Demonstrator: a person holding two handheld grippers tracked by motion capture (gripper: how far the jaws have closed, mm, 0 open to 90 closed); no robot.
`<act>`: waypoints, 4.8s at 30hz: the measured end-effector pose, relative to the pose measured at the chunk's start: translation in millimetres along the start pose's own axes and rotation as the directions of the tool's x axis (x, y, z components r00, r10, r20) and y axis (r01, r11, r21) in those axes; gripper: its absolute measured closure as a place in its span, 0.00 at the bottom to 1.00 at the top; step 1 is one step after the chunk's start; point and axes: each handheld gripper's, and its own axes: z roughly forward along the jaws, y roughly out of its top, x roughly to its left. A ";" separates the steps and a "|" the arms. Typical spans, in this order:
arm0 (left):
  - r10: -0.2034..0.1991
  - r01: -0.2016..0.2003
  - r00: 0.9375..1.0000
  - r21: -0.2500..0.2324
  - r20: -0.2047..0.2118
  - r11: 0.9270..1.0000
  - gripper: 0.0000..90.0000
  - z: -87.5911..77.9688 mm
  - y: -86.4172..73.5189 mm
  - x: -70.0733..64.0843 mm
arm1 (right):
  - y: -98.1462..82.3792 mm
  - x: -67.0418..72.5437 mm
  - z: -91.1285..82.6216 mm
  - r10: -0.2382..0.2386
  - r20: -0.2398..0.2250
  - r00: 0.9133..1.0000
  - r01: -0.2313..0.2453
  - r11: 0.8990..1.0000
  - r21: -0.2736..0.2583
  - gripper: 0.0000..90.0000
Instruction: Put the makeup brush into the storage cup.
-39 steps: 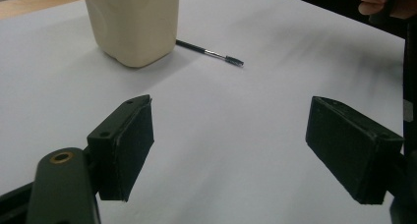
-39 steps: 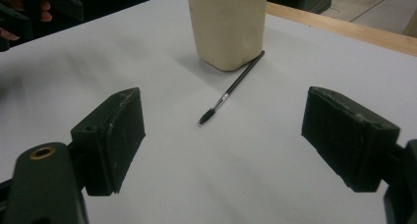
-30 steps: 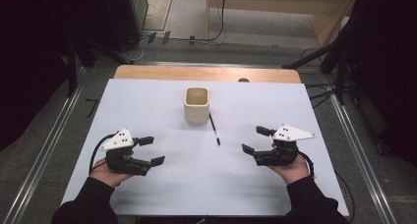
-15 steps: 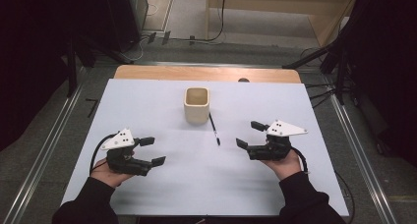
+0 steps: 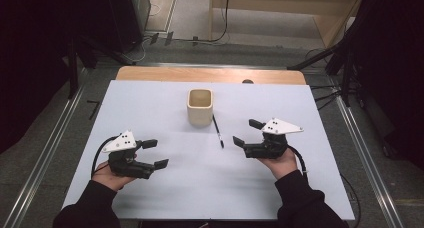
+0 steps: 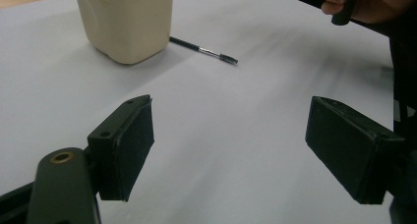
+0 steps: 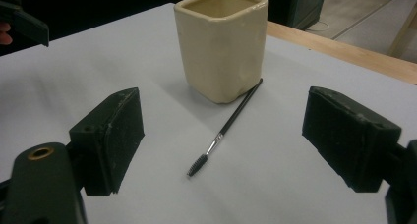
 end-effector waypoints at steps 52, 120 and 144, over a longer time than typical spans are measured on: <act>-0.009 0.009 1.000 0.021 0.001 1.000 0.21 1.0 -1.4 0.7 | 69.4 -5.6 74.4 -0.027 -0.031 0.999 0.038 0.894 0.446 0.17; -0.009 0.009 1.000 0.035 0.010 0.999 0.21 3.1 -1.8 0.4 | 56.5 7.4 144.8 0.097 0.286 0.953 -0.284 0.607 0.742 0.44; -0.010 0.009 1.000 0.035 0.013 0.999 0.21 3.2 -1.7 0.3 | 44.0 19.9 151.2 0.058 0.341 0.938 -0.297 0.641 0.707 0.83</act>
